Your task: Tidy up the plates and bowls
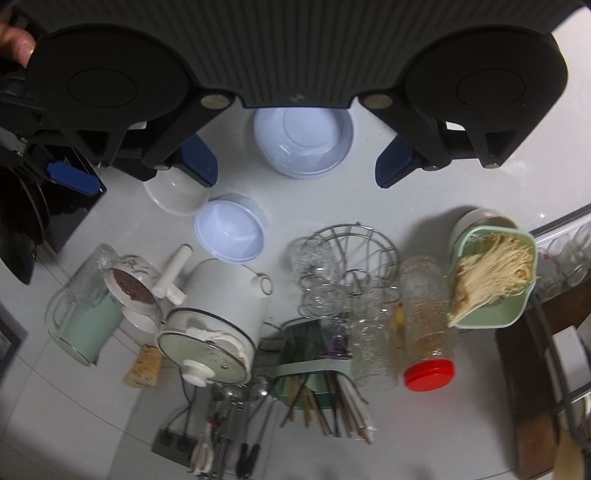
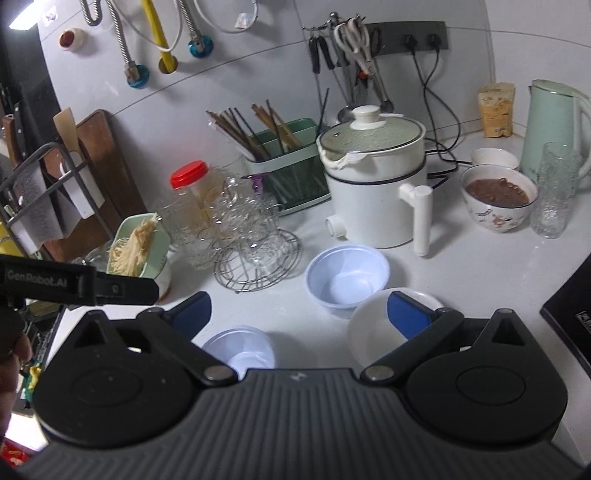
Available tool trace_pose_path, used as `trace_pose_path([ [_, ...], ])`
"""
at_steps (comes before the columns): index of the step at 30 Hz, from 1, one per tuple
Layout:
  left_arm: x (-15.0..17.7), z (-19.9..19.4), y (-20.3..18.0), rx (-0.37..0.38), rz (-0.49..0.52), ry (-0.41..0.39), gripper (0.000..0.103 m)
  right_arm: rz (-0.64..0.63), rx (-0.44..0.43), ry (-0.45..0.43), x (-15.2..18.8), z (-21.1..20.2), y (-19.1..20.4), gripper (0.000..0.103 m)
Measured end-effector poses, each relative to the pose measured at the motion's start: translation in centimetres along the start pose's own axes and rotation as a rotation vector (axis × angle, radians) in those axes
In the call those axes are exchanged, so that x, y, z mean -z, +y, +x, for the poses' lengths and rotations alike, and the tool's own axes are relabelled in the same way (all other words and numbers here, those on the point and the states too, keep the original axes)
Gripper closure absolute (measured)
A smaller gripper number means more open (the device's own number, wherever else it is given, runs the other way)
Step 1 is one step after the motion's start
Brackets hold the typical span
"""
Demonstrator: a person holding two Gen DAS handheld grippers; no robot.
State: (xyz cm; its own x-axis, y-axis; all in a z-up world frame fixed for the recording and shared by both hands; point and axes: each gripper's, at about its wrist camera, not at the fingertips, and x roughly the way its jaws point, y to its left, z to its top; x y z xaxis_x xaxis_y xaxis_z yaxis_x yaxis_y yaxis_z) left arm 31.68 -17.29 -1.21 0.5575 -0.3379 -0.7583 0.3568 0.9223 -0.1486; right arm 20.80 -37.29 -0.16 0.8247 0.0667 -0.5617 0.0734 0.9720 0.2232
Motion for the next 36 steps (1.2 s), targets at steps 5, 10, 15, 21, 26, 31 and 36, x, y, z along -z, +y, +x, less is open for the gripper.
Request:
trace_pose_path([
  [5, -0.2, 1.0, -1.0, 0.023, 0.039, 0.01, 0.008, 0.014, 0.032, 0.002, 0.4, -0.1, -0.7, 0.0],
  [10, -0.4, 2.2, -1.4, 0.019, 0.057, 0.029, 0.005, 0.036, 0.065, 0.006, 0.8, 0.0, -1.3, 0.0],
  [15, -0.9, 3.2, -1.3, 0.026, 0.064, 0.04, 0.004, 0.061, 0.093, 0.009, 0.9, 0.3, -1.8, 0.0],
  [21, -1.6, 4.6, -1.0, 0.037, 0.062, 0.054, 0.004, 0.066, 0.105, 0.02, 0.8, 1.4, -1.9, 0.0],
  [26, -2.3, 6.5, -0.9, 0.052, 0.058, 0.072, 0.004, 0.058, 0.112, 0.033, 0.7, 2.4, -2.1, 0.0],
  [31, -2.7, 9.0, -0.8, 0.06, 0.043, 0.094, 0.004, 0.037, 0.134, 0.04, 0.6, 3.6, -2.0, 0.0],
  [36, -3.3, 11.3, -0.6, 0.068, 0.026, 0.108, 0.004, 0.029, 0.15, 0.038, 0.2, 5.0, -2.6, 0.0],
])
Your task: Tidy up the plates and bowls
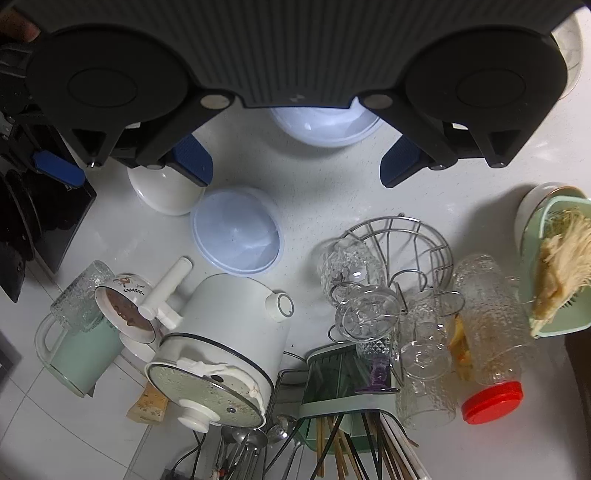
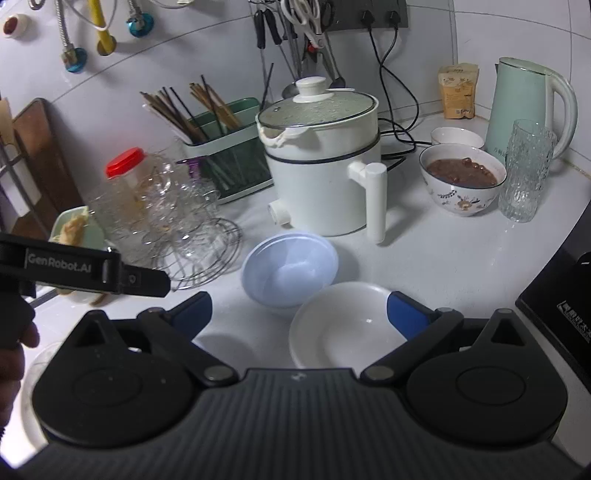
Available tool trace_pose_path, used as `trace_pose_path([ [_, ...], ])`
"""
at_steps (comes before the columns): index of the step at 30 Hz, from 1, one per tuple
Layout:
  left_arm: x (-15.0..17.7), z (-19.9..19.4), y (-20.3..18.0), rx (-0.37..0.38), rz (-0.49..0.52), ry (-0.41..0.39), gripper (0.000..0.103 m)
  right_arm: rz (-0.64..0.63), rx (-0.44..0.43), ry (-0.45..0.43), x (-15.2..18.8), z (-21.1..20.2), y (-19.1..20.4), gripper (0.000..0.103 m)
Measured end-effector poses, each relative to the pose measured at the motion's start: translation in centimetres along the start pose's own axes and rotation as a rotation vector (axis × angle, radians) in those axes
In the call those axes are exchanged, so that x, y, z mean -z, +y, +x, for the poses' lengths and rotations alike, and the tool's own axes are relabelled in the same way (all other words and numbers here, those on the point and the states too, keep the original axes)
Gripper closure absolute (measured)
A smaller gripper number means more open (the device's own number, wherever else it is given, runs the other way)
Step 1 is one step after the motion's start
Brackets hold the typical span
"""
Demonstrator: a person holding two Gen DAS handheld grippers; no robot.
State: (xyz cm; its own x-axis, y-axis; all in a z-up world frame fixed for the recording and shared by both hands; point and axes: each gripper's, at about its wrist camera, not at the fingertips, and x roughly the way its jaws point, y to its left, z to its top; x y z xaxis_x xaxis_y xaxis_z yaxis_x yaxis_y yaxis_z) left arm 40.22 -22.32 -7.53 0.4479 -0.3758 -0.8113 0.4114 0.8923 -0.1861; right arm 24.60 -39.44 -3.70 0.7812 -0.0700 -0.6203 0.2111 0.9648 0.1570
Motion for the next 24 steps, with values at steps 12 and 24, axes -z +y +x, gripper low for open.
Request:
trace_pose_path([
  [12, -1.6, 3.6, 0.5, 0.092, 0.016, -0.027, 0.014, -0.02, 0.004, -0.004, -0.9, 4.2, -0.4, 0.035],
  [24, -2.6, 8.3, 1.7, 0.161, -0.039, 0.012, 0.042, 0.06, 0.02, 0.053, -2.0, 9.1, -2.6, 0.058],
])
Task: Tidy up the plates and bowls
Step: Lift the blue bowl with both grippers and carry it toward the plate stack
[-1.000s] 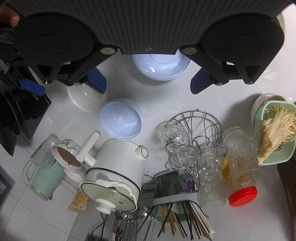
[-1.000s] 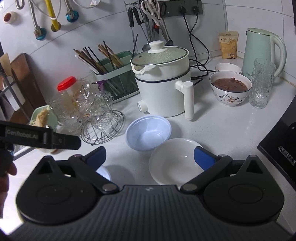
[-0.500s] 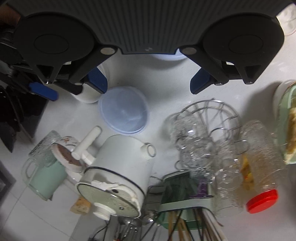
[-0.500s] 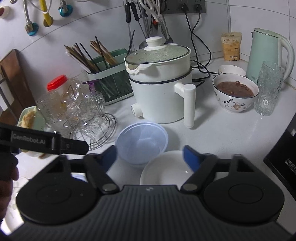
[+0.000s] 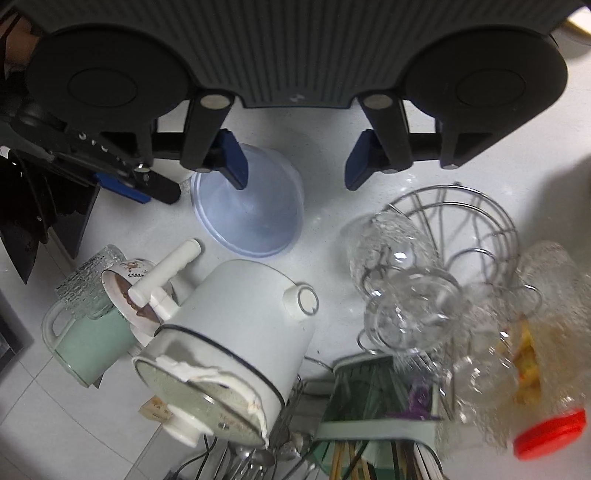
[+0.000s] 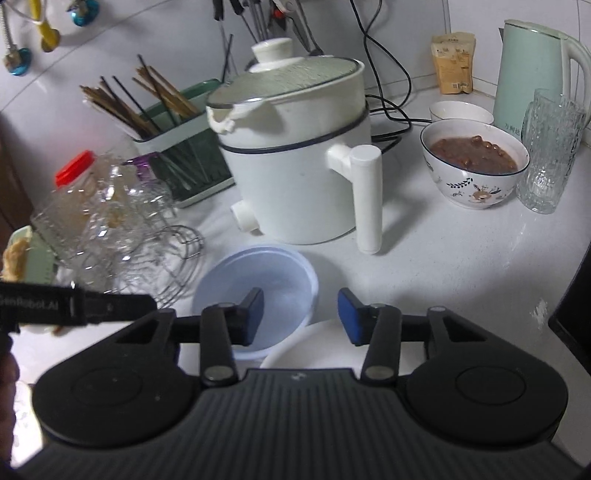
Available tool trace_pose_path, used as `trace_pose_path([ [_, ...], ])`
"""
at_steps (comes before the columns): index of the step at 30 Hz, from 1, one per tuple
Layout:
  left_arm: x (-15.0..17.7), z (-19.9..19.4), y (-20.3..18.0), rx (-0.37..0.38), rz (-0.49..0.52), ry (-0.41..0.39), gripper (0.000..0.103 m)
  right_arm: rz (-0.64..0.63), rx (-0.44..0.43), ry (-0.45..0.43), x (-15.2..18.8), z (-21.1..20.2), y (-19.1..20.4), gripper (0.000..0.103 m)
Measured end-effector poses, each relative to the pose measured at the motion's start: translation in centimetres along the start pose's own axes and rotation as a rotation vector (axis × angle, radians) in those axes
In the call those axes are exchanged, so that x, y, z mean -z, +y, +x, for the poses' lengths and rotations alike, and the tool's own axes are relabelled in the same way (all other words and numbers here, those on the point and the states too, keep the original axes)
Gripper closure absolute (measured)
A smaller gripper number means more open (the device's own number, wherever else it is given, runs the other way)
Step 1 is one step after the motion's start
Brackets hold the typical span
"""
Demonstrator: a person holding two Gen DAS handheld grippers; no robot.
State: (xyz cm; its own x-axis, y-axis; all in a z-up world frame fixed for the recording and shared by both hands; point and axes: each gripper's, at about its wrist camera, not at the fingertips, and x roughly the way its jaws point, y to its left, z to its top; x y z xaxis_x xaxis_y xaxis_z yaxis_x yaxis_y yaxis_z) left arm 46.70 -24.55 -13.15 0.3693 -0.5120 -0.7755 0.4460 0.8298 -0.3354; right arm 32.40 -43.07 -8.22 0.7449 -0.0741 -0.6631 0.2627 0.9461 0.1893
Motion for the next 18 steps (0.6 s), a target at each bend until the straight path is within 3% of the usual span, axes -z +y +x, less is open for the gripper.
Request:
trace_pose_path([
  [5, -0.3, 2.4, -0.1, 0.038, -0.031, 0.015, 0.053, 0.025, -0.003, 0.036, -0.5, 2.6, -0.9, 0.063],
  [10, -0.7, 4.2, 0.7, 0.027, -0.105, 0.008, 0.072, 0.058, 0.016, 0.06, -0.4, 4.5, -1.3, 0.073],
  [18, -1.2, 6.6, 0.8, 0.06, -0.102, 0.035, 0.079, 0.083, -0.018, 0.077, 0.2, 6.1, -1.5, 0.086],
])
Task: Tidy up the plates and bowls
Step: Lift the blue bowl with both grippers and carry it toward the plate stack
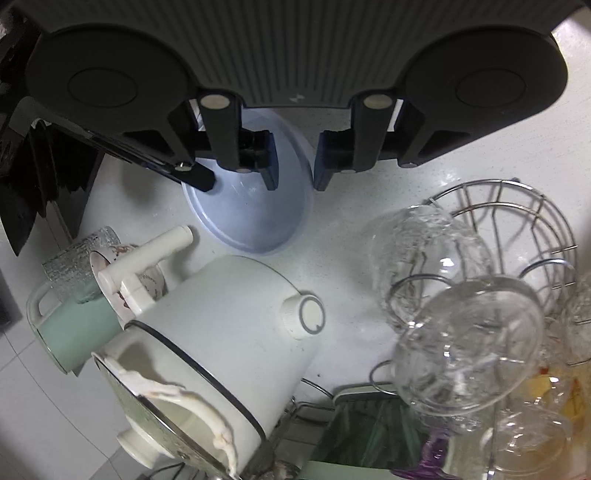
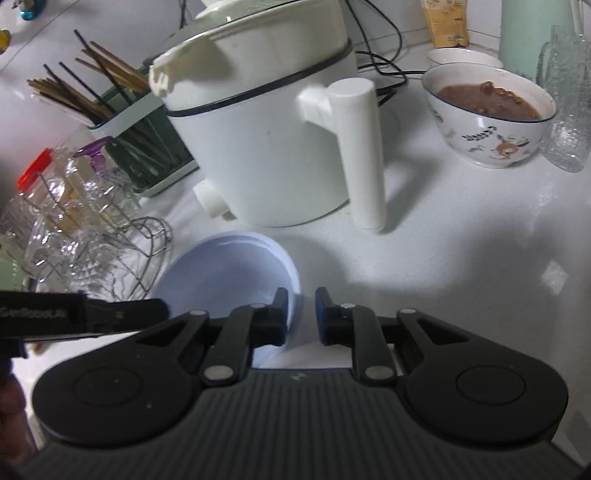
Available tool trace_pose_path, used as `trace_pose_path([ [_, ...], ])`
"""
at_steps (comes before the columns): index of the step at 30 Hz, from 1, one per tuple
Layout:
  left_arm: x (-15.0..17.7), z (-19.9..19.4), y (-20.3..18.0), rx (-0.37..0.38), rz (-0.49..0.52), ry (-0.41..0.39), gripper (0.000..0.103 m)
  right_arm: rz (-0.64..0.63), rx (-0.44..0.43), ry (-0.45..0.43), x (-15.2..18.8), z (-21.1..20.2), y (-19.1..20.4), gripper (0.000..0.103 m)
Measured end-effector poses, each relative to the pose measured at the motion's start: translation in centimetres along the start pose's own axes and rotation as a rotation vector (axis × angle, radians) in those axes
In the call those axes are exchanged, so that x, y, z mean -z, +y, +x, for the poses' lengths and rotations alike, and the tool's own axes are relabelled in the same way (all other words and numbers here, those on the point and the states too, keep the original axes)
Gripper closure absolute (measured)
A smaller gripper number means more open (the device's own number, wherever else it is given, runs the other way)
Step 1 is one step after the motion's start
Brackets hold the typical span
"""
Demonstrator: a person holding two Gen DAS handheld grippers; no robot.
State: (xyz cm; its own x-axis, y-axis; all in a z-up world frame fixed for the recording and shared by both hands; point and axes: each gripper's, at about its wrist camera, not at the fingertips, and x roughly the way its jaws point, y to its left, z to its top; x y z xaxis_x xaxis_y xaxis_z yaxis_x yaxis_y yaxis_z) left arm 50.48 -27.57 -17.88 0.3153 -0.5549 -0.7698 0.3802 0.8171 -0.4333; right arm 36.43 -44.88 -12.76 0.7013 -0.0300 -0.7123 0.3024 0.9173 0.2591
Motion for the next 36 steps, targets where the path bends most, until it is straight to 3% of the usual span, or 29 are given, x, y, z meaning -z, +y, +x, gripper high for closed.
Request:
trace_pose_path([
  [16, -2.4, -2.7, -1.3, 0.027, 0.059, -0.055, 0.079, 0.058, -0.048, -0.042, -0.7, -2.2, 0.6, 0.085],
  [23, -2.1, -5.5, -1.5, 0.041, 0.033, -0.064, 0.079, 0.053, -0.07, -0.052, -1.1, -4.3, 1.2, 0.085],
  [36, 0.9, -14.0, -2.0, 0.011, -0.003, -0.072, 0.079, 0.034, -0.104, 0.01, 0.3, -10.0, 4.2, 0.085],
])
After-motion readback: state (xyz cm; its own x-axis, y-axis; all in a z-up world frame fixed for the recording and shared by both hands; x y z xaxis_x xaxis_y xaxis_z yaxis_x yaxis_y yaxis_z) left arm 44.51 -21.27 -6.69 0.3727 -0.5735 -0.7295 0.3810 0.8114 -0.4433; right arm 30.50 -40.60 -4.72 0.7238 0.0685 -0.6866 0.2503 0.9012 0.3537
